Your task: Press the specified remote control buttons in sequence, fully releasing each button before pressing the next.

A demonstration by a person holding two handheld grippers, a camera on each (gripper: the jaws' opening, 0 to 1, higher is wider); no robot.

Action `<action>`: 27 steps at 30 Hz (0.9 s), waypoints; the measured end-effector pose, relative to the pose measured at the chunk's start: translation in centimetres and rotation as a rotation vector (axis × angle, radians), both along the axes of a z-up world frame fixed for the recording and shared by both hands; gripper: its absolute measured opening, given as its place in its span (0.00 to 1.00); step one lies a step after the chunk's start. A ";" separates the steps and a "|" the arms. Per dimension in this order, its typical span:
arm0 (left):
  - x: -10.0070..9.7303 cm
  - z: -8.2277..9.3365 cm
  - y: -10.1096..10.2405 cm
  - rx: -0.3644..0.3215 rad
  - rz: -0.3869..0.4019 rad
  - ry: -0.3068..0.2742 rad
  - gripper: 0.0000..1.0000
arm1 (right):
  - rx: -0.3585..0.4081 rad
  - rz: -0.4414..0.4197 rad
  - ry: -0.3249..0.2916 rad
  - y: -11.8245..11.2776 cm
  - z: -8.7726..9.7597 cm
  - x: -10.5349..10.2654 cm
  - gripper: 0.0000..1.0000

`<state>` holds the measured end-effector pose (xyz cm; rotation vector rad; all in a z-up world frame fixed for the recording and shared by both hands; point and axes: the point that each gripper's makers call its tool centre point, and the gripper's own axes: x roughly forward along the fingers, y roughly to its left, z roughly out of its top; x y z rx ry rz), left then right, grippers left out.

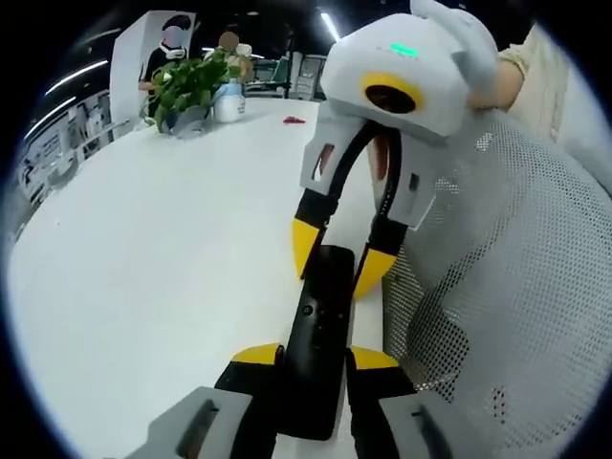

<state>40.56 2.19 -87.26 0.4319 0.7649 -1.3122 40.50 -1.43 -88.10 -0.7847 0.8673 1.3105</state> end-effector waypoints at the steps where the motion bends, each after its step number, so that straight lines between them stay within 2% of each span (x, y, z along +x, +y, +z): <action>1: 0.5 0.0 -0.5 -0.022 0.014 -0.038 0.28 | 0.008 -0.003 0.002 0.0 0.0 0.1 0.25; 4: 0.5 -0.1 -0.9 -0.003 0.053 -0.008 0.35 | 0.020 -0.007 0.000 0.0 0.0 0.1 0.25; 8: 0.6 0.6 -1.5 -0.081 0.141 0.064 0.64 | 0.009 0.003 -0.003 0.1 0.0 0.1 0.25; 10: 1.0 1.4 -1.5 -0.100 0.167 0.057 0.74 | 0.010 0.005 -0.004 0.1 0.0 0.0 0.25; 14: 2.2 3.5 -1.8 -0.190 0.239 0.040 1.00 | 0.021 0.001 0.002 0.0 0.0 0.1 0.25; 16: 3.0 4.5 -1.5 -0.210 0.268 0.020 1.00 | 0.021 0.002 0.000 0.0 0.0 0.1 0.25; 19: 4.1 5.8 -0.3 -0.186 0.309 -0.043 1.00 | 0.022 -0.002 0.000 0.0 0.0 0.0 0.25; 20: 4.2 6.2 0.0 -0.188 0.319 -0.046 1.00 | 0.024 -0.003 0.001 0.0 0.0 0.0 0.25; 24: 4.6 8.8 1.0 -0.257 0.400 -0.047 1.00 | 0.028 -0.008 0.003 0.1 0.0 0.0 0.25; 27: 4.6 10.7 1.9 -0.296 0.443 -0.076 1.00 | 0.030 -0.009 0.004 0.1 0.0 0.0 0.25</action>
